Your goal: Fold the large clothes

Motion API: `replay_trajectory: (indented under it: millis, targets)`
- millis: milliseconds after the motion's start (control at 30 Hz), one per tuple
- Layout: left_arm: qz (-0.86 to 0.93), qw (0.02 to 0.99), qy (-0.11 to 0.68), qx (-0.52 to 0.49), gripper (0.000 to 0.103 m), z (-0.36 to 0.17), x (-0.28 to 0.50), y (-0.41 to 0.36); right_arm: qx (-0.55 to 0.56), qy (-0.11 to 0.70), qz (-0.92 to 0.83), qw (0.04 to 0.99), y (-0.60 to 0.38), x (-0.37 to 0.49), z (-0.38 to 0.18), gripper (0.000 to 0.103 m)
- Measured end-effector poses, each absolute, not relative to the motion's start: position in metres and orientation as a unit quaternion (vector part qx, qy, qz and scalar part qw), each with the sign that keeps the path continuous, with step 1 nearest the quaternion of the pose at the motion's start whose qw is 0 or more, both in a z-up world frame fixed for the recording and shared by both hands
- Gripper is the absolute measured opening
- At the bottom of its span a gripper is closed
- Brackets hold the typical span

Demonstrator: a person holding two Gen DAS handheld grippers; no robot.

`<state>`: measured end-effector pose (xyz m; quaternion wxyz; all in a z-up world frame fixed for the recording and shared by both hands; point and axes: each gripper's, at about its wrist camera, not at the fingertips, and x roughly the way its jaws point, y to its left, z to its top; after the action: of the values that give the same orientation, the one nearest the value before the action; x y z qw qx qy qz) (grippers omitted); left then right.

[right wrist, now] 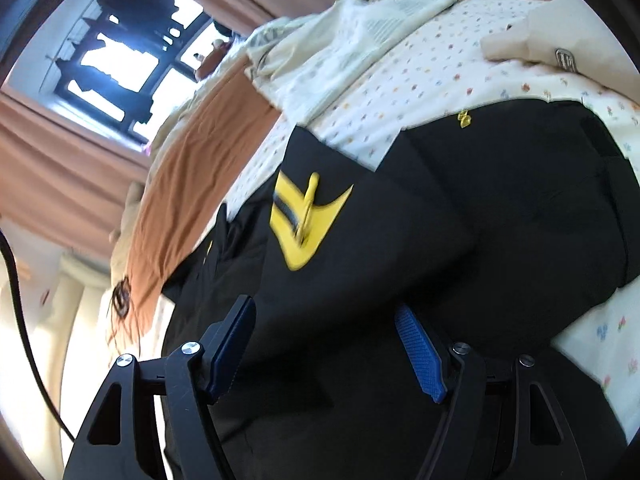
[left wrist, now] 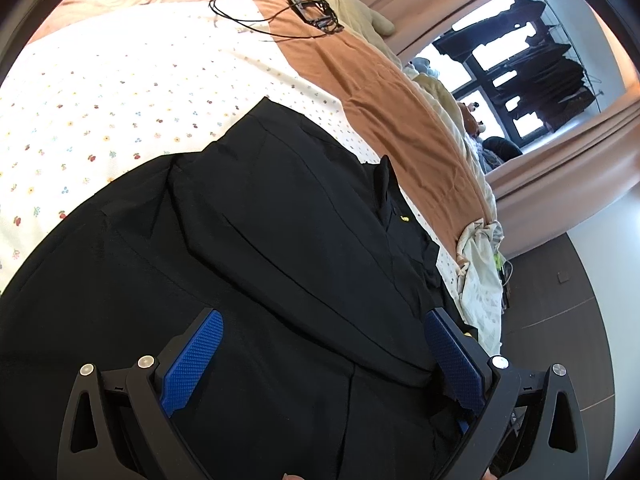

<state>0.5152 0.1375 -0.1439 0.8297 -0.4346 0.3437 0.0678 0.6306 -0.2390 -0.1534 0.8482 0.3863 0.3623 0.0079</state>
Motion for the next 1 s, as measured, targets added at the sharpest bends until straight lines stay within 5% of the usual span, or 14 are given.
replay_trajectory:
  millis: [33, 67, 100, 300, 633, 733, 800, 833, 867, 1000]
  targets:
    - [0.068, 0.829, 0.344, -0.435, 0.101, -0.144, 0.515, 0.138, 0.388, 0.357, 0.012, 0.850, -0.239, 0.633, -0.153, 0.048]
    - [0.068, 0.829, 0.344, -0.436, 0.101, -0.144, 0.515, 0.139, 0.389, 0.358, 0.019, 0.849, -0.238, 0.636, -0.152, 0.019]
    - [0.069, 0.828, 0.344, -0.437, 0.101, -0.144, 0.515, 0.140, 0.390, 0.361, 0.029, 0.847, -0.237, 0.640, -0.151, 0.012]
    - [0.071, 0.823, 0.344, -0.447, 0.101, -0.144, 0.512, 0.147, 0.343, 0.308, 0.072, 0.884, -0.213, 0.639, -0.106, 0.008]
    - [0.082, 0.820, 0.332, -0.459, 0.101, -0.141, 0.506, 0.160, 0.271, 0.332, 0.111, 0.897, -0.149, 0.663, -0.093, 0.008]
    - [0.082, 0.820, 0.331, -0.459, 0.101, -0.140, 0.505, 0.162, 0.257, 0.344, 0.122, 0.895, -0.130, 0.672, -0.095, 0.014]
    - [0.081, 0.819, 0.333, -0.461, 0.101, -0.141, 0.506, 0.163, 0.252, 0.351, 0.143, 0.890, -0.119, 0.676, -0.099, 0.038]
    - [0.082, 0.819, 0.332, -0.461, 0.101, -0.141, 0.505, 0.164, 0.250, 0.356, 0.153, 0.887, -0.113, 0.678, -0.102, 0.065]
    - [0.083, 0.819, 0.331, -0.462, 0.101, -0.141, 0.505, 0.164, 0.246, 0.358, 0.161, 0.886, -0.108, 0.678, -0.105, 0.077]
    - [0.089, 0.820, 0.329, -0.461, 0.101, -0.141, 0.503, 0.165, 0.228, 0.372, 0.175, 0.883, -0.102, 0.673, -0.112, 0.078]
